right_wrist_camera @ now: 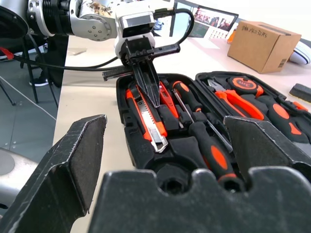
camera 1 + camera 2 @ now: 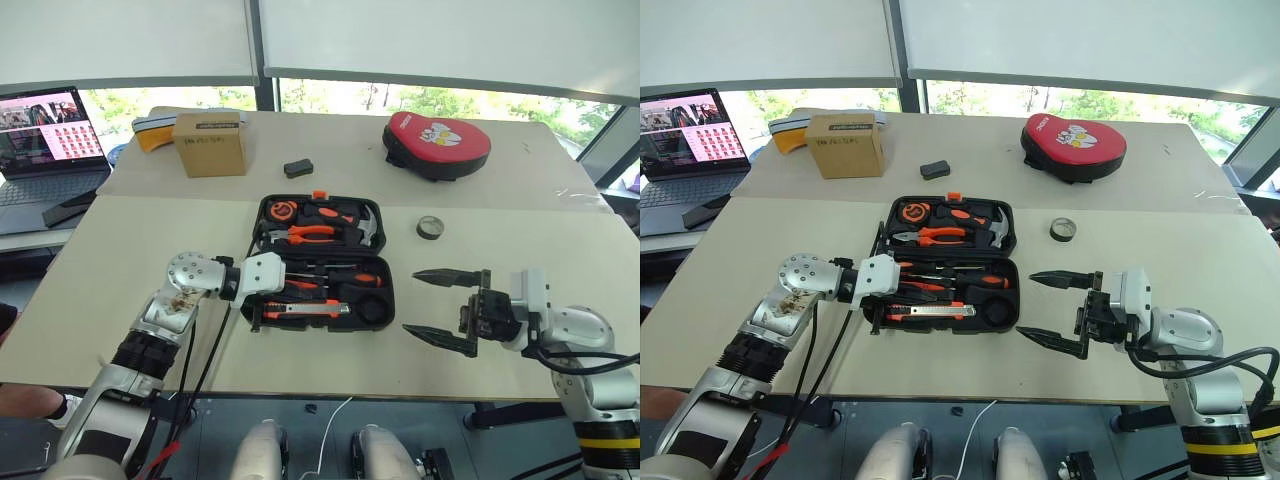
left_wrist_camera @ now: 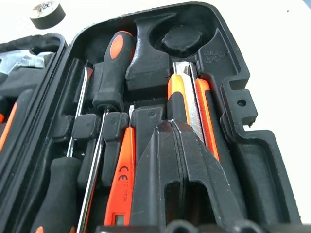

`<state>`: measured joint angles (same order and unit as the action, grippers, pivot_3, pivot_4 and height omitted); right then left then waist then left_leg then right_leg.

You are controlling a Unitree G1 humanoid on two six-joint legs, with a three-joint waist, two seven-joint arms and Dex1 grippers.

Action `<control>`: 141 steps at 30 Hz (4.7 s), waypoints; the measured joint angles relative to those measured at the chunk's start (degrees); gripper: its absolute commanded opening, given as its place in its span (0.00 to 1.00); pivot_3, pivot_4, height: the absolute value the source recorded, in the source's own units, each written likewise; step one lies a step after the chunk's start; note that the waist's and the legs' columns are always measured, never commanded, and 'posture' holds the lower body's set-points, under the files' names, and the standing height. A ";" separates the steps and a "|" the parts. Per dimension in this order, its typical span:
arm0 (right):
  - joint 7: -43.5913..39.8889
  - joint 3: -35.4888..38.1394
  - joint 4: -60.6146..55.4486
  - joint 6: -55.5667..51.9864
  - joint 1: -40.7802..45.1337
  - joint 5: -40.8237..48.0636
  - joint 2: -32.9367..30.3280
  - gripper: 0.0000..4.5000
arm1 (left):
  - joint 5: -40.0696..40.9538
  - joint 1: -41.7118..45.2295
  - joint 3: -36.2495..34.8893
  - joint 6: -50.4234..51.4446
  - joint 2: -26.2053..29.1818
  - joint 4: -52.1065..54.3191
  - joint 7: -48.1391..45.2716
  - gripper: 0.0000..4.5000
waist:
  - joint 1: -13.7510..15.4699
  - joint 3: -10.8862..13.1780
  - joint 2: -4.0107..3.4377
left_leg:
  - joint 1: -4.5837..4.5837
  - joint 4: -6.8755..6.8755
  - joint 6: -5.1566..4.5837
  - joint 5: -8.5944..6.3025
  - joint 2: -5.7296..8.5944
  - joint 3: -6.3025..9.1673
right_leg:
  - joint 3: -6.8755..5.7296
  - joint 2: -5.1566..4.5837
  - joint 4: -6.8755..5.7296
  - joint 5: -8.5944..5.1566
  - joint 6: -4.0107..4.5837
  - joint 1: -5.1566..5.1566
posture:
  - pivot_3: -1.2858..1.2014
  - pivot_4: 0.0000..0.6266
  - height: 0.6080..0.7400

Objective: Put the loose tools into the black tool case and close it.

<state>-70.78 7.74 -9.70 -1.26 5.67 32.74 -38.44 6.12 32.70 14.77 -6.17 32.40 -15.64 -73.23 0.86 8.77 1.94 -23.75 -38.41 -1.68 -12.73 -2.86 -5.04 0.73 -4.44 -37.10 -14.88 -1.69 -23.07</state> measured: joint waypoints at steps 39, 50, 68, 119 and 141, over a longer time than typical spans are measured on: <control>22.90 19.28 16.64 13.09 -11.46 -9.13 7.67 1.00 | 30.48 -24.49 -33.04 22.72 8.90 14.97 6.09 1.00 | -1.34 -0.71 -0.53 | 0.57 0.35 -0.02 -0.04 -0.08 0.15 | 0.27 -0.13 0.10 -0.08 0.05 0.32 | 0.52 0.24 1.00; 16.74 -8.72 30.25 -19.59 33.27 -22.16 -6.29 1.00 | 27.33 -16.54 -25.57 21.53 3.31 16.95 9.56 1.00 | -2.04 -0.63 -0.50 | 0.32 0.55 -0.02 -0.02 -0.04 0.09 | 0.39 0.11 0.08 -0.05 0.15 -0.12 | 0.52 0.24 1.00; 25.17 -21.96 79.83 -8.39 61.59 -41.66 9.19 1.00 | 25.52 -17.24 -24.35 21.08 1.91 17.90 11.82 1.00 | -1.88 -0.61 -0.52 | -0.82 0.48 0.26 0.16 0.01 -0.25 | 0.24 0.00 0.00 0.01 0.02 -1.15 | 0.52 0.24 1.00; -0.10 -30.06 1.17 -52.91 34.24 -17.98 -3.46 0.01 | 23.50 -29.24 -21.28 14.29 8.08 22.60 -2.79 1.00 | -1.19 -0.55 -0.58 | -0.78 0.37 0.21 0.14 -0.01 0.16 | 0.17 0.03 -0.05 0.02 0.04 -1.10 | 0.52 0.24 1.00; -9.30 -32.08 0.91 -51.80 36.46 -13.23 -8.80 0.89 | 23.80 -30.44 -22.39 16.56 8.06 26.47 4.08 1.00 | -0.72 -0.54 -0.53 | -0.78 0.30 0.19 0.12 -0.04 0.22 | 0.17 0.03 -0.05 0.02 0.04 -1.09 | 0.52 0.24 1.00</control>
<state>-80.08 -24.35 -8.79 -53.06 42.13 19.52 -47.23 29.92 2.26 -7.63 10.39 40.46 10.82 -69.14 0.15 8.23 1.41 -24.53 -38.10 -1.49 -12.61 -2.90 -4.82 0.90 -4.41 -37.15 -14.86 -1.65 -24.16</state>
